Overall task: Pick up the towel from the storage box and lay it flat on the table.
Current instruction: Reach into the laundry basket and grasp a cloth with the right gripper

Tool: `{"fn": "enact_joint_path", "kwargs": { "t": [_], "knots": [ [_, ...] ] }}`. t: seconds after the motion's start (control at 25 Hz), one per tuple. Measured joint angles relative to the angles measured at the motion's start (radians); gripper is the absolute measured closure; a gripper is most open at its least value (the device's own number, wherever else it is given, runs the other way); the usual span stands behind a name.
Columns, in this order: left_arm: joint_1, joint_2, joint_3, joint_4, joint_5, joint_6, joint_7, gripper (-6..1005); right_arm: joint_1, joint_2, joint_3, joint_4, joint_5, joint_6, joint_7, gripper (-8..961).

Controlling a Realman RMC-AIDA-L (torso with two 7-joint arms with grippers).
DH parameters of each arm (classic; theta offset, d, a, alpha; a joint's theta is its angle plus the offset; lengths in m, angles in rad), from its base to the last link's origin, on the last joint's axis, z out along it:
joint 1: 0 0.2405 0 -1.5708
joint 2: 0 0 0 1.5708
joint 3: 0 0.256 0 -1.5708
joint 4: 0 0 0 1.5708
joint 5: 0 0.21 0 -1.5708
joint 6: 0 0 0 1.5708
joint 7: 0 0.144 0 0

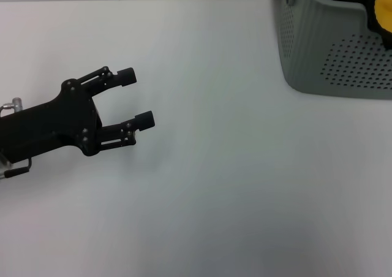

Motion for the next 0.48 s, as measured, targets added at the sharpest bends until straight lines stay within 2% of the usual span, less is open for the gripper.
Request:
{"fn": "enact_joint_path", "kwargs": {
  "t": [0.16, 0.48],
  "knots": [
    [-0.002, -0.002, 0.004, -0.001, 0.003, -0.025, 0.01, 147, -0.023, 0.019, -0.007, 0.069, -0.003, 0.035, 0.002, 323],
    [-0.006, -0.005, 0.005, -0.004, 0.013, -0.037, 0.013, 150, -0.02, 0.03, -0.038, 0.128, -0.005, 0.078, 0.01, 361]
  ]
}}
